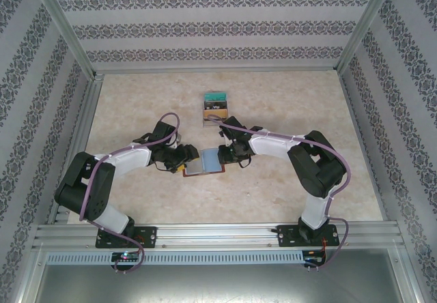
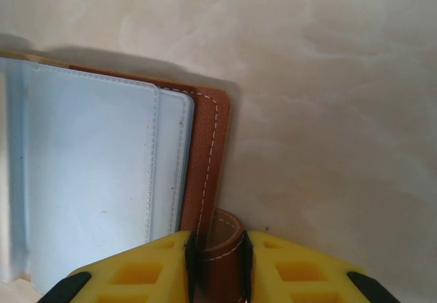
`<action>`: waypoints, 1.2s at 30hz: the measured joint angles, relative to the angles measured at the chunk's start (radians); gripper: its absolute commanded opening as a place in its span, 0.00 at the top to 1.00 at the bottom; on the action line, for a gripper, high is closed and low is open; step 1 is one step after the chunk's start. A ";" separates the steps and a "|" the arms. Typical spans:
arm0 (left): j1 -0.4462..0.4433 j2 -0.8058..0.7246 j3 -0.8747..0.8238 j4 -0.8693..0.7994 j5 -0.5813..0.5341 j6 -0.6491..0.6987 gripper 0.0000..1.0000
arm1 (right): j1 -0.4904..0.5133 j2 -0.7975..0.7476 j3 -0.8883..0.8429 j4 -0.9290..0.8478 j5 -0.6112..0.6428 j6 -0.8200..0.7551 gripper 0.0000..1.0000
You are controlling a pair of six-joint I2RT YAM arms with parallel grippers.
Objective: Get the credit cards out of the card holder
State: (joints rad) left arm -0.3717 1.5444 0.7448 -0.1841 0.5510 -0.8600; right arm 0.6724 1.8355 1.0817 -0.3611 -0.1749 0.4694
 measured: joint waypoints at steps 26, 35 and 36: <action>-0.042 0.016 0.017 0.106 0.082 -0.003 0.32 | 0.005 0.006 0.005 -0.001 0.002 0.004 0.72; -0.073 0.056 0.048 0.179 0.131 -0.017 0.32 | 0.004 0.006 0.002 0.006 0.000 0.030 0.71; -0.076 0.066 0.053 0.186 0.134 -0.018 0.32 | 0.002 0.006 0.001 0.007 -0.001 0.033 0.71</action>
State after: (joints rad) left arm -0.4480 1.6100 0.7975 0.0021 0.6846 -0.8780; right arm 0.6743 1.8412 1.0828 -0.3538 -0.1757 0.5022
